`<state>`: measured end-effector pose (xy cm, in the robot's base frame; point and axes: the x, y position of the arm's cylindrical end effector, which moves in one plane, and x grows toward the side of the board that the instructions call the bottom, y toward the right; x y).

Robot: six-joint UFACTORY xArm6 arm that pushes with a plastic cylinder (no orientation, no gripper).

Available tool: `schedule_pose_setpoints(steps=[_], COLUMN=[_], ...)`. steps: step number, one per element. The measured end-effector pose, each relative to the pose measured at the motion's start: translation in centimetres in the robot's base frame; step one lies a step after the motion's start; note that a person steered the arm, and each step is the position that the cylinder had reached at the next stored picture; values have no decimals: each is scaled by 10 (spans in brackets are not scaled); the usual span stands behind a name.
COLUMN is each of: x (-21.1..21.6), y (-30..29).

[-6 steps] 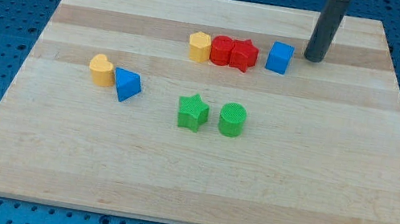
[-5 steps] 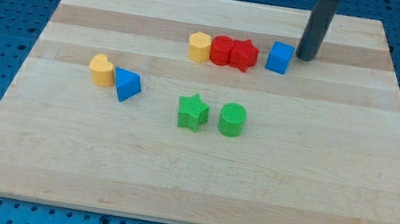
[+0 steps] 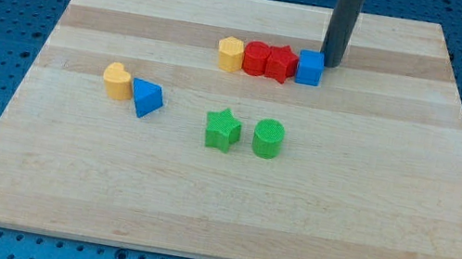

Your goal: Move the blue triangle to the group of blocks

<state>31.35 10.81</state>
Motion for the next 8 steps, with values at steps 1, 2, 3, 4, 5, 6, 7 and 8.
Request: schedule_pose_setpoints(steps=[1, 2, 3, 4, 5, 6, 7, 8], x=[-2, -2, 18, 77, 136, 189, 218, 221], y=[8, 46, 67, 62, 41, 10, -44, -94])
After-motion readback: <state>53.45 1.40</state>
